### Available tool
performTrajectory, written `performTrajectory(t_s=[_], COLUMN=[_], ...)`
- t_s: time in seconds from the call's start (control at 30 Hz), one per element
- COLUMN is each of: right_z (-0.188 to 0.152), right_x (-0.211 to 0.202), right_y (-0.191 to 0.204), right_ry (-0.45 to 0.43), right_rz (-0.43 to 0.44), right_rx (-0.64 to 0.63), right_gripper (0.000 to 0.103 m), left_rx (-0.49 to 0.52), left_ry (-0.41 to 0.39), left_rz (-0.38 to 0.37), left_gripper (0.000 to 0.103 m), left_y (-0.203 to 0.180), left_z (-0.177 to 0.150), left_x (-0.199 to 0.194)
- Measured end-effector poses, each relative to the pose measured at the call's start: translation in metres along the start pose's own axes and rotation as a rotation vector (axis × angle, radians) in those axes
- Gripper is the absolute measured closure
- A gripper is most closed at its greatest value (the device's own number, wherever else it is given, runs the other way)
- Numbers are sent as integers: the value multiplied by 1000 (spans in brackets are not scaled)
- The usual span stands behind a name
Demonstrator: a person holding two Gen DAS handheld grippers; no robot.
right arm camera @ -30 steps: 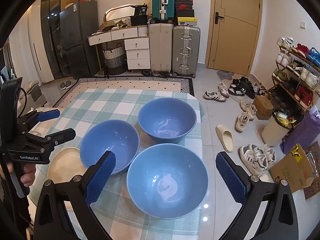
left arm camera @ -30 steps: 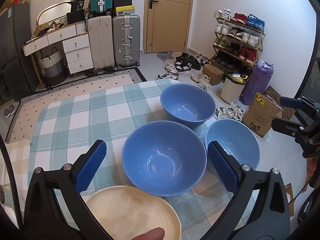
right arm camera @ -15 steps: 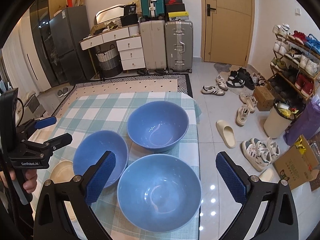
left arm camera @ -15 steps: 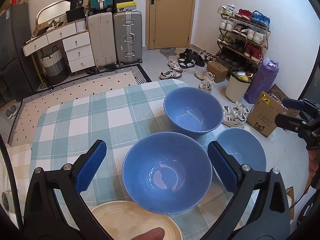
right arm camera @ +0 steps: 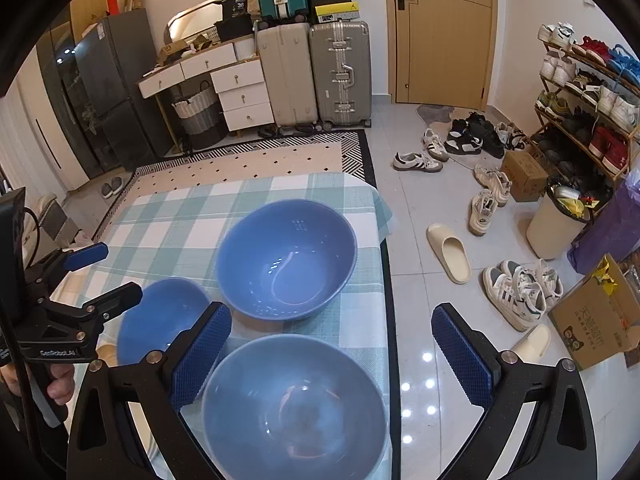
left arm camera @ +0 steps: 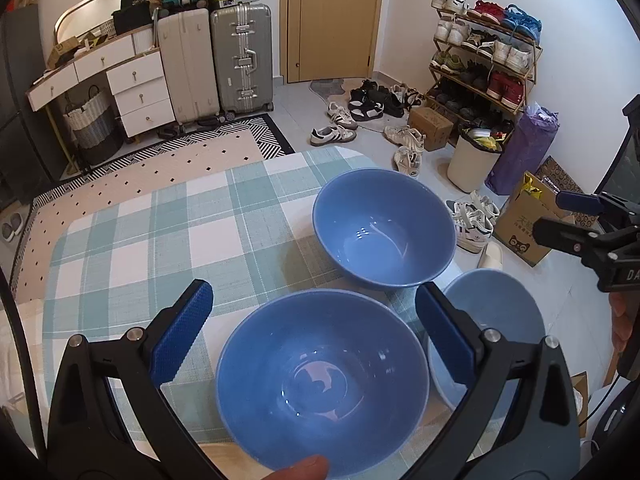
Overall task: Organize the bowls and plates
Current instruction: 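Move both tools back and forward toward the nearest large blue bowl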
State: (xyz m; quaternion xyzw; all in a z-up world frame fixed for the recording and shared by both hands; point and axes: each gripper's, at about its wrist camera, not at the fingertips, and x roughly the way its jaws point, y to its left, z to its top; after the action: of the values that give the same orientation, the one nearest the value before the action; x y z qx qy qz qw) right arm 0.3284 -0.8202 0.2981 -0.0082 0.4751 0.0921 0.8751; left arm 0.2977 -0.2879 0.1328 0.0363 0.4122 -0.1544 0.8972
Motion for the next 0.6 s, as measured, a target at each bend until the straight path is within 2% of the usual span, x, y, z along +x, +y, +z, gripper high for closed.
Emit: performTrajectory(t_s=[0.23,0.6], right_z=[7,16], right_x=[42,84], right_y=[-8,-12], right_ry=[49,93], right_rz=[0,4], right_rx=[43,85], right_gripper=[1,1], left_rx=[-10,-39], left_ry=[23,84], left_rz=[6,8], left_gripper=[2,2], left_y=[5,15], left_z=[11,19], left_x=[38,89])
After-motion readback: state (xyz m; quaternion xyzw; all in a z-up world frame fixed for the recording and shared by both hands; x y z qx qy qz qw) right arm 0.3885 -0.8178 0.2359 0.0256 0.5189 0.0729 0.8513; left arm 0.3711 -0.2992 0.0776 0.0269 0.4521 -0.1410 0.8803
